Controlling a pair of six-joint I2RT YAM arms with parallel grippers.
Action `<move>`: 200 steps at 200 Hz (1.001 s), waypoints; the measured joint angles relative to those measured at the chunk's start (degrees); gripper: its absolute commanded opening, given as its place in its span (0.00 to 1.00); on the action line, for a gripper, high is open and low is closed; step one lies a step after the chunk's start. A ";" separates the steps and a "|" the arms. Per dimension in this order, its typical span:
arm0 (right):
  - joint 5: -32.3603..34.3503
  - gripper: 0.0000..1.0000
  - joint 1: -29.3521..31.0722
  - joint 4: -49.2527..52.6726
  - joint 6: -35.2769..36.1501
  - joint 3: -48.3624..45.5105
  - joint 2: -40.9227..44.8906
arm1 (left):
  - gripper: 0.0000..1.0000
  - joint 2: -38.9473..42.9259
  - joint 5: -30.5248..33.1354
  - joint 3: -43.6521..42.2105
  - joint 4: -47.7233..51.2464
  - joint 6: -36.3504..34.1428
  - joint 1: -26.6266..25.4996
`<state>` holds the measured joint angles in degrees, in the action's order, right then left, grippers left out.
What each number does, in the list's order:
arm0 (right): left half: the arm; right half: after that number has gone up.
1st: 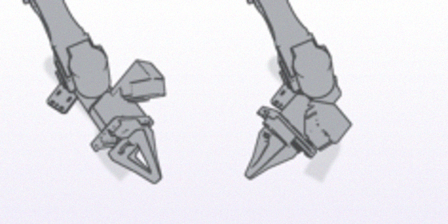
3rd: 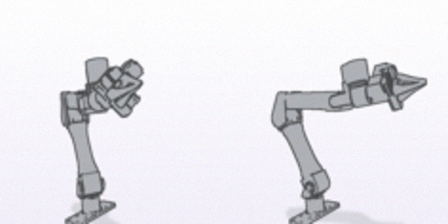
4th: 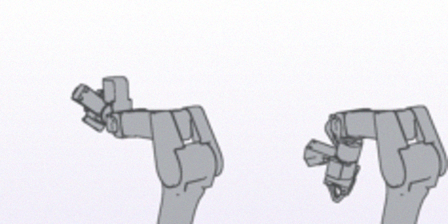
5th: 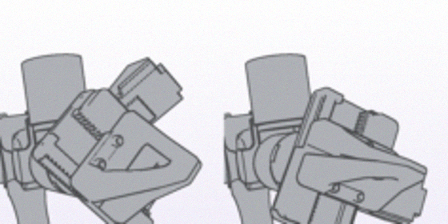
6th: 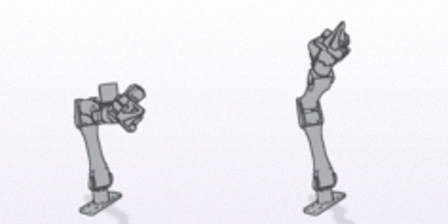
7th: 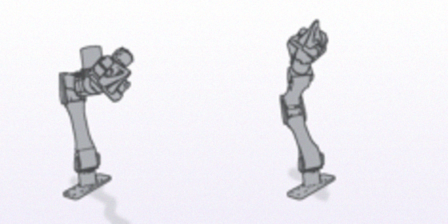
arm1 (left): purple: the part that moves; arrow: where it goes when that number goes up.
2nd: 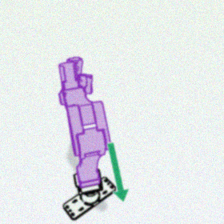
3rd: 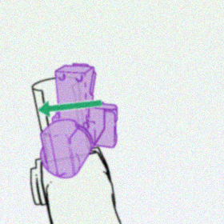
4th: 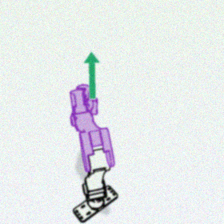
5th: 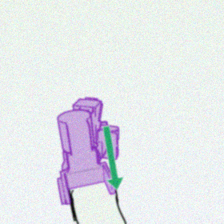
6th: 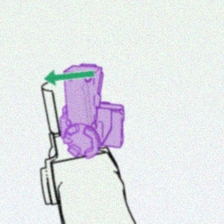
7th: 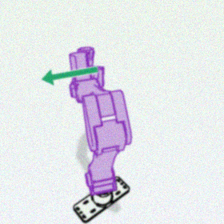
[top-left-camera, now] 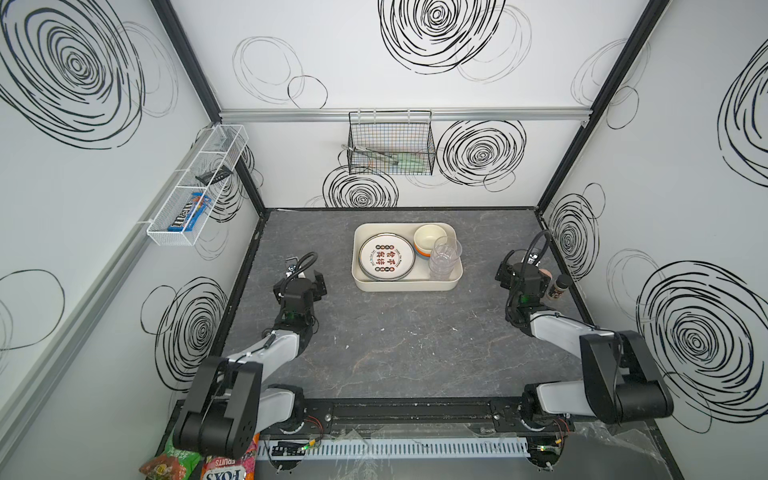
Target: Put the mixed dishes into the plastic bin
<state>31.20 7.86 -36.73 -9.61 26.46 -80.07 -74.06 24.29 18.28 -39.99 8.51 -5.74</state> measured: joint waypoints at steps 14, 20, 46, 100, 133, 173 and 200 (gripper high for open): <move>-0.52 0.97 -0.33 -4.52 1.57 -0.66 -1.81 | 0.96 -3.10 0.15 -1.16 -4.68 -1.25 -0.59; -1.42 0.97 -0.57 -6.16 2.23 -0.96 -2.29 | 0.96 -4.31 0.20 -1.29 -6.80 -2.03 -0.98; -7.74 0.97 -2.80 -12.07 3.19 -5.01 -3.82 | 0.96 -8.59 -0.24 -2.49 -17.16 -4.85 -2.27; -23.32 0.97 -7.50 -22.99 5.81 -13.20 -6.49 | 0.96 -10.51 -6.10 -6.80 -30.91 -6.08 -0.15; -26.47 0.97 -7.58 -24.15 6.03 -12.66 -5.75 | 0.96 -11.65 -6.75 -8.11 -32.87 -6.21 0.07; -27.23 0.97 -7.61 -23.93 5.97 -12.13 -5.49 | 0.96 -11.80 -6.62 -8.50 -36.26 -6.95 -1.03; -27.74 0.97 -7.61 -23.58 5.84 -11.39 -5.49 | 0.96 -11.80 -6.49 -8.55 -37.13 -7.15 -1.03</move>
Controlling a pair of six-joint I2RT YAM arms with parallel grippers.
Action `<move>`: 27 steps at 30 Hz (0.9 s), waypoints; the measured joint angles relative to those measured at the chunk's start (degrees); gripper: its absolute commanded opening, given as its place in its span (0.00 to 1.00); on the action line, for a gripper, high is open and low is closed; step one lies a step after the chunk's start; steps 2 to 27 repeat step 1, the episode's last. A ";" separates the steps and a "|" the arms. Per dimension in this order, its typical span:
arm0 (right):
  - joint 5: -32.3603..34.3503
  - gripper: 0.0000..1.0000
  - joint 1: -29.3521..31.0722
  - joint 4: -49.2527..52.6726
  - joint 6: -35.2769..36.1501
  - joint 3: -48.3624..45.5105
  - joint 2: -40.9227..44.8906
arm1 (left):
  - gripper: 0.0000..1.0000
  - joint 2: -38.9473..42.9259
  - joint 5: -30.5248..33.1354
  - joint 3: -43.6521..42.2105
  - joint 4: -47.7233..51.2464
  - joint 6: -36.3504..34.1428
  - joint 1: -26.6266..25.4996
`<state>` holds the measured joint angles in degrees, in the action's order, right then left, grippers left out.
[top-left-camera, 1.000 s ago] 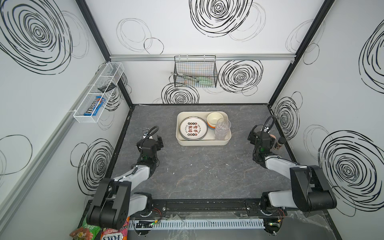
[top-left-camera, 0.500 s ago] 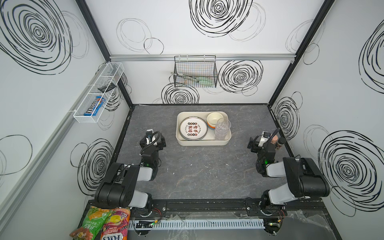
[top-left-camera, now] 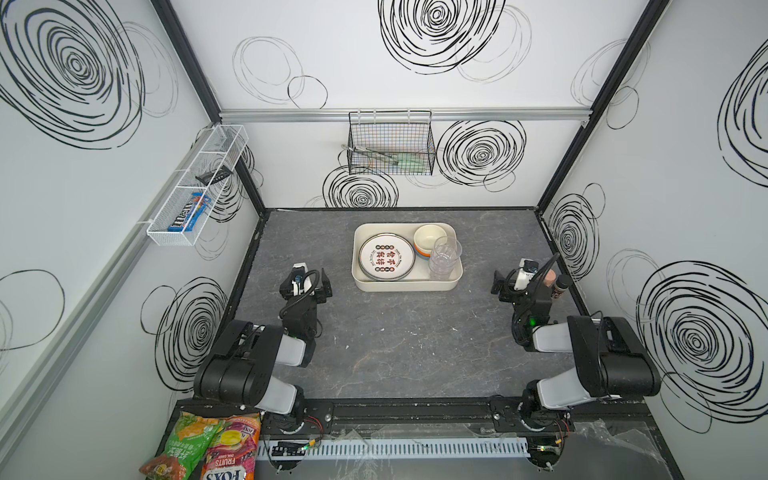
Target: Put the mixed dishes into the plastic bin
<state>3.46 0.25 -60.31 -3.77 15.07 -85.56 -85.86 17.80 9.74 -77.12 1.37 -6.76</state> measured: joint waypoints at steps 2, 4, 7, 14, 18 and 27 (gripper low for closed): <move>-0.07 0.97 0.00 -0.07 -0.02 0.00 0.00 | 0.96 0.00 0.07 0.00 -0.20 -0.07 0.00; -0.07 0.97 0.00 -0.07 -0.02 0.00 0.00 | 0.96 0.00 0.07 0.00 -0.20 -0.07 0.00; -0.07 0.97 0.00 -0.07 -0.02 0.00 0.00 | 0.96 0.00 0.07 0.00 -0.20 -0.07 0.00; -0.07 0.97 0.00 -0.07 -0.02 0.00 0.00 | 0.96 0.00 0.07 0.00 -0.20 -0.07 0.00; -0.07 0.97 0.00 -0.07 -0.02 0.00 0.00 | 0.96 0.00 0.07 0.00 -0.20 -0.07 0.00; -0.07 0.97 0.00 -0.07 -0.02 0.00 0.00 | 0.96 0.00 0.07 0.00 -0.20 -0.07 0.00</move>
